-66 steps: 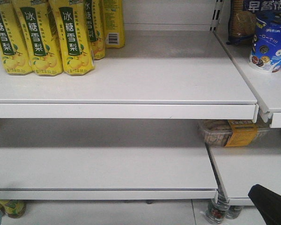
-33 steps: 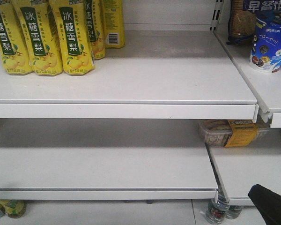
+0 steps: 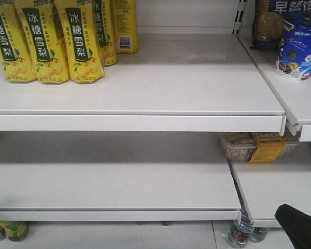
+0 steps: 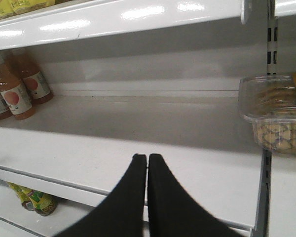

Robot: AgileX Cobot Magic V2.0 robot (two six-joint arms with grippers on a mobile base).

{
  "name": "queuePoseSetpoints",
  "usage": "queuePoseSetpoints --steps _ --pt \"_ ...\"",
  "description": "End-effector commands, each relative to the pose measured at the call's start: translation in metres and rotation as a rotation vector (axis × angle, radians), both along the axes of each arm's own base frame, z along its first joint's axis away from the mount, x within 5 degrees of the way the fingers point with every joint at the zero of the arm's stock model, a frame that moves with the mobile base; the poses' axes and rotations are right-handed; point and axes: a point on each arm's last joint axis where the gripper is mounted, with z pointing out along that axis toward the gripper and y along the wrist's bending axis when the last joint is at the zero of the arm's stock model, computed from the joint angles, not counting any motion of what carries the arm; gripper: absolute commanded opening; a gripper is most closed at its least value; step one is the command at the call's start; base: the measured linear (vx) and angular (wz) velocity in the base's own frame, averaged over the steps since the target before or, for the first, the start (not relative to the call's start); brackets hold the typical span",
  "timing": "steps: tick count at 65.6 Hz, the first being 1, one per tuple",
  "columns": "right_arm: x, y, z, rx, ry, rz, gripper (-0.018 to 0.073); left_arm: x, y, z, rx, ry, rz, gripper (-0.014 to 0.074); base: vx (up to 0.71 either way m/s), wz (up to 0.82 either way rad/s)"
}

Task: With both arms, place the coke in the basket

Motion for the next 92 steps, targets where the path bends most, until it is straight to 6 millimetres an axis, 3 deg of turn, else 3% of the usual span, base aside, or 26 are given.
queuePoseSetpoints --steps 1,52,66,73,92 --pt "0.002 -0.001 0.01 -0.028 -0.044 -0.019 -0.0005 -0.006 -0.002 0.025 0.082 -0.205 -0.007 -0.0006 0.0 0.0" --pt "0.002 -0.002 0.01 -0.017 -0.039 -0.022 -0.0005 -0.005 -0.002 0.025 0.082 -0.203 -0.007 -0.0006 0.0 0.0" --pt "0.003 -0.002 0.01 0.331 0.127 -0.09 -0.0005 -0.005 -0.002 0.025 0.082 -0.203 -0.007 -0.0006 0.0 0.0" --pt "0.005 -0.01 0.005 0.477 0.227 -0.224 -0.0005 -0.005 -0.002 0.025 0.083 -0.203 -0.007 -0.0006 0.0 0.0" --pt "0.004 -0.013 0.003 0.485 0.253 -0.255 -0.0005 -0.005 -0.002 0.025 0.083 -0.203 -0.007 -0.0006 0.0 0.0"
